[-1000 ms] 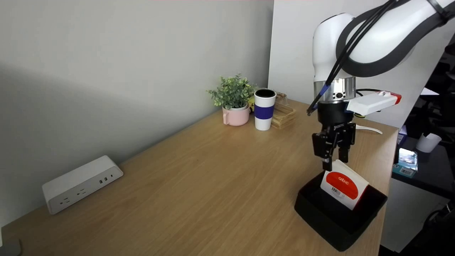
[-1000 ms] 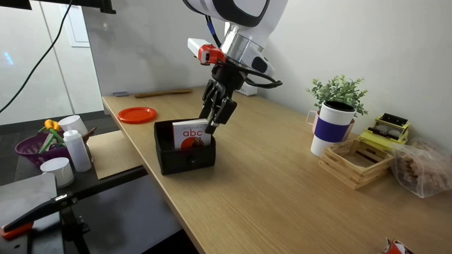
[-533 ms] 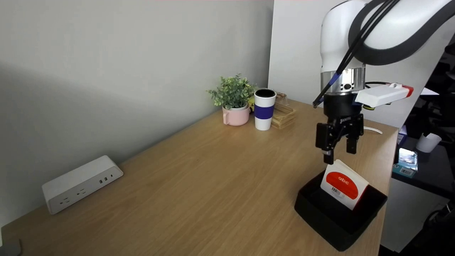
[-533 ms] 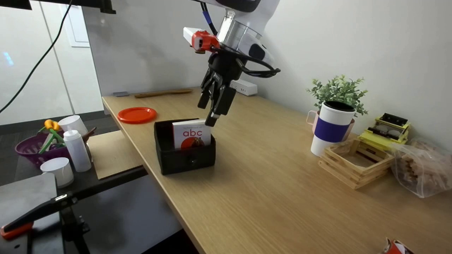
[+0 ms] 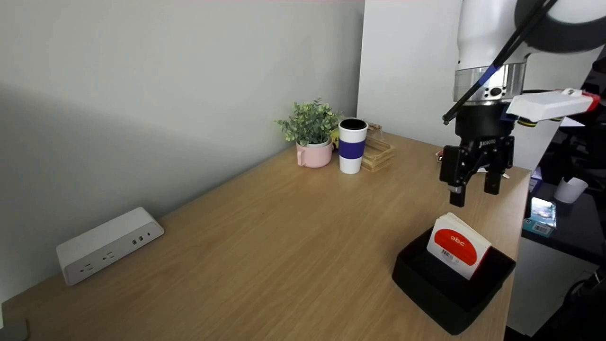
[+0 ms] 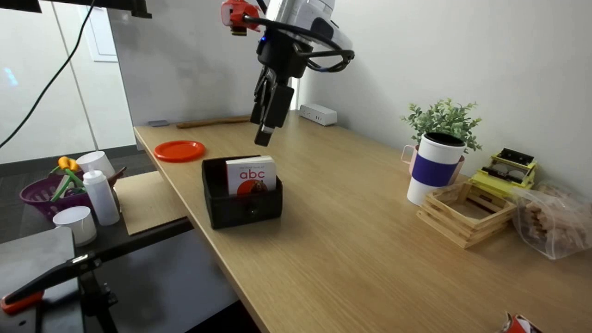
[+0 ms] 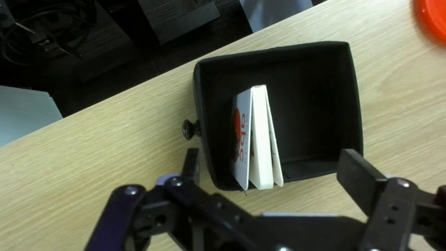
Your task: Take the book from the black box and place it on the table then put it back in the black box
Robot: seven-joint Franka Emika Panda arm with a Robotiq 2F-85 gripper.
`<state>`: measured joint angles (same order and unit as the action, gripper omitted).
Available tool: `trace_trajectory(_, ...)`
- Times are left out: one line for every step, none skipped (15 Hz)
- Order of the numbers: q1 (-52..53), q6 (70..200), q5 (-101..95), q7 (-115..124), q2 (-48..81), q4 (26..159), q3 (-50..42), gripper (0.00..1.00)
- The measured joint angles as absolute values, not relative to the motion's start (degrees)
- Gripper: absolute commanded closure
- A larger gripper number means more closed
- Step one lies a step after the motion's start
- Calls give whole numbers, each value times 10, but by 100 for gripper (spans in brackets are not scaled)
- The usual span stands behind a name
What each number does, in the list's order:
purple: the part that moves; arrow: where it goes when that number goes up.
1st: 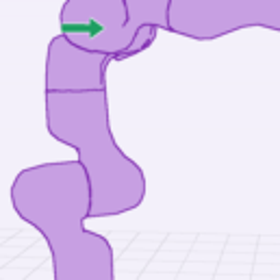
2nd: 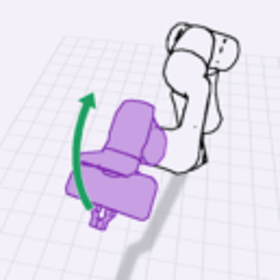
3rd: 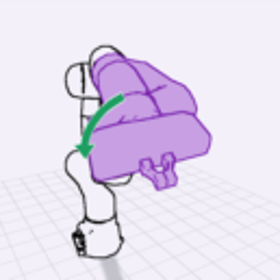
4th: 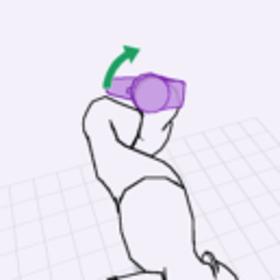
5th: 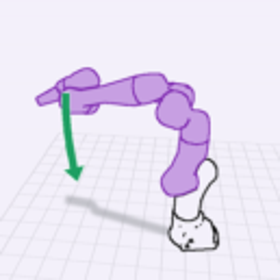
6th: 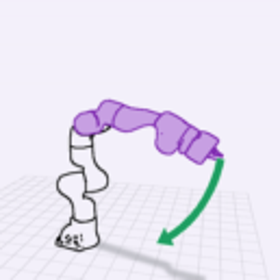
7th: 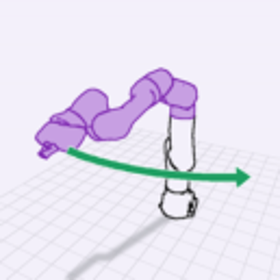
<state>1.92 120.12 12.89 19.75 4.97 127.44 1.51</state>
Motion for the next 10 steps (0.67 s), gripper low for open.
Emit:
trace_trajectory(20,1202,129,203,39,1283,16,0)
trace_trajectory(21,1202,129,209,29,1291,16,0)
trace_trajectory(22,1203,129,214,19,1299,17,0)
trace_trajectory(23,1203,132,219,11,1305,17,0)
trace_trajectory(24,1203,139,222,3,1311,18,0)
trace_trajectory(24,1203,144,223,-3,1316,19,0)
trace_trajectory(24,1203,145,224,-7,1318,19,0)
trace_trajectory(24,1203,146,225,-9,1320,19,0)
trace_trajectory(24,1203,146,225,-10,1321,19,0)
trace_trajectory(24,1203,146,225,-10,1322,19,0)
